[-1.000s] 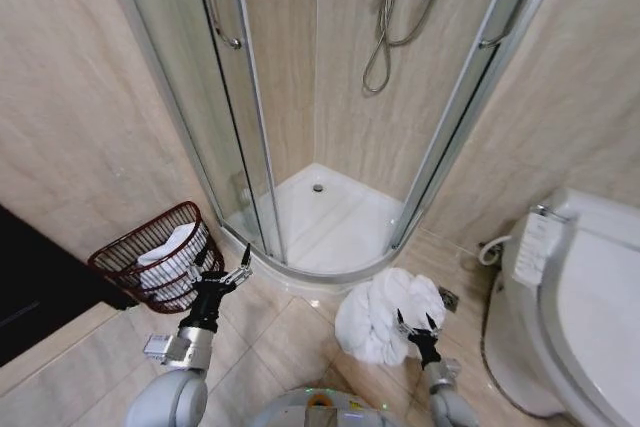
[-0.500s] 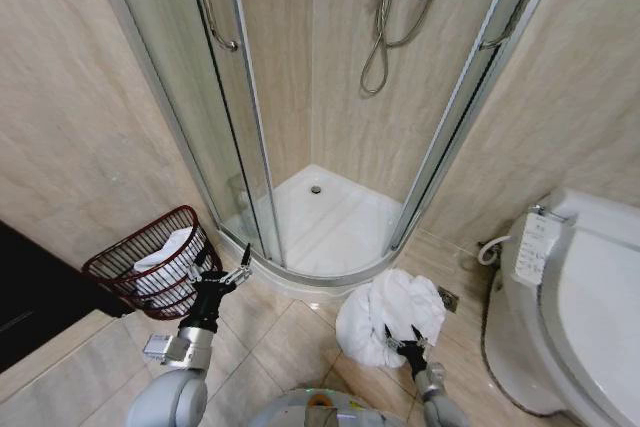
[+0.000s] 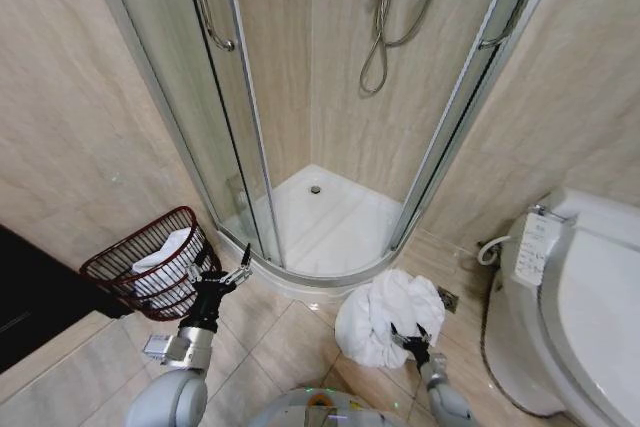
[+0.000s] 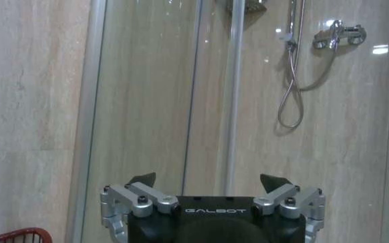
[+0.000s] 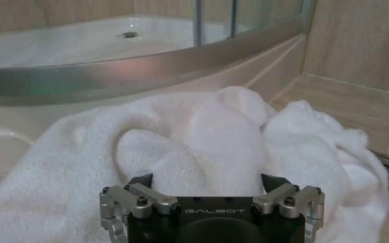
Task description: Discard the used towel into the hamper.
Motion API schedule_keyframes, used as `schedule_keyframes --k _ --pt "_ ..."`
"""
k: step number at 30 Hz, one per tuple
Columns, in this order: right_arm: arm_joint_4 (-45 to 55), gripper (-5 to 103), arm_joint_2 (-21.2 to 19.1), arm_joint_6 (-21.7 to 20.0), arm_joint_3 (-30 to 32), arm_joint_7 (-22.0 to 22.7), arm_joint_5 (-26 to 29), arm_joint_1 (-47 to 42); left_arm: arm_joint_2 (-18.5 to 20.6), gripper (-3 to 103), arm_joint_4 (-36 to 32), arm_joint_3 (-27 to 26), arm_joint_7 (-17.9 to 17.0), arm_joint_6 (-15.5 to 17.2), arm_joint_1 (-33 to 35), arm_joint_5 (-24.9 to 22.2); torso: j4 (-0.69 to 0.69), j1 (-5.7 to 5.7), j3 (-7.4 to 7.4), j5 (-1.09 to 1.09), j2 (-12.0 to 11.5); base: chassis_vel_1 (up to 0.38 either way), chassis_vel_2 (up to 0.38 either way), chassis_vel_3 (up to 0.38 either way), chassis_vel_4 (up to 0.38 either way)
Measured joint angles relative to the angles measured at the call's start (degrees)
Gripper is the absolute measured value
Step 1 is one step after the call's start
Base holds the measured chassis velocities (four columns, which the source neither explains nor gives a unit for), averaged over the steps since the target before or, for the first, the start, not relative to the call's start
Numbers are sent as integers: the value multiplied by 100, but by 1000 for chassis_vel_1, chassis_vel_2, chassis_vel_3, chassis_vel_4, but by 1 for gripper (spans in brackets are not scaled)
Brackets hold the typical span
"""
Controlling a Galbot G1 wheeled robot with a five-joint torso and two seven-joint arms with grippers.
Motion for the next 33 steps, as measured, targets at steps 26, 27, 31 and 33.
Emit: schedule_keyframes --k 26,27,31,33 --pt "-580 28 91 102 -2 -365 333 279 0 100 0 0 0 0 0 0 0 0 0 -1 0 0 0 0 0" --pt "-565 23 98 104 -1 -364 344 266 0 100 0 0 0 0 0 0 0 0 0 0 0 0 0 0 0" --pt "-492 8 119 119 2 -330 331 215 0 100 0 0 0 0 0 0 0 0 0 0 0 0 0 0 0" --pt "-431 6 127 128 7 -287 293 177 0 100 0 0 0 0 0 0 1 0 0 0 0 0 0 0 0"
